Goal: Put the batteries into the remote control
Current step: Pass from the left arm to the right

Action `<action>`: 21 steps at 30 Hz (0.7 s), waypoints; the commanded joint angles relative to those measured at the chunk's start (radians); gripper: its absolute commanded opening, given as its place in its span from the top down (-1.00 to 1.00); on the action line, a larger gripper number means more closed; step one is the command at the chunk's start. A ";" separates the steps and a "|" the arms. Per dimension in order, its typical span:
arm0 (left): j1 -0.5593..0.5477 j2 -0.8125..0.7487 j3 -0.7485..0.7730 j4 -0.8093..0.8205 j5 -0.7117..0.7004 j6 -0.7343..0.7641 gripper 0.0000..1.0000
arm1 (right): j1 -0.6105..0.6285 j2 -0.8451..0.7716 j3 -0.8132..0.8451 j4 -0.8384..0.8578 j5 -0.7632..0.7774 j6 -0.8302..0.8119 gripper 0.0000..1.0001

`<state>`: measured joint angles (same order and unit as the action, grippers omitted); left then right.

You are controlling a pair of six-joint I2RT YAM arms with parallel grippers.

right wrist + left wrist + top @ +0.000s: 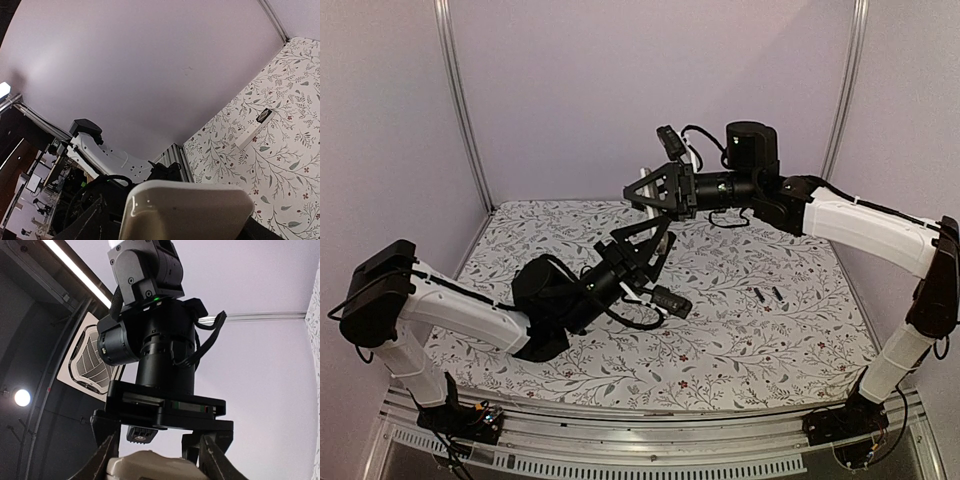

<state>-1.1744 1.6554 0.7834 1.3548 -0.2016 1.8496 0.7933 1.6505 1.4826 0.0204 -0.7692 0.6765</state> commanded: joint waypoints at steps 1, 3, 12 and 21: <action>-0.022 -0.016 -0.009 0.317 0.035 -0.064 1.00 | 0.002 -0.051 0.012 0.025 0.061 -0.062 -0.62; -0.023 -0.029 -0.010 0.315 0.033 -0.094 1.00 | -0.002 -0.061 0.001 0.031 0.064 -0.069 -0.76; -0.019 -0.049 -0.017 0.335 0.056 -0.025 1.00 | -0.010 -0.118 -0.012 -0.018 0.123 -0.050 -0.86; -0.008 -0.040 0.033 0.367 0.191 0.137 1.00 | -0.025 -0.143 0.036 -0.133 0.136 -0.003 -0.98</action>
<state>-1.1862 1.6119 0.7784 1.3415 -0.0879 1.9026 0.7769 1.5246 1.4746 -0.0494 -0.6395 0.6487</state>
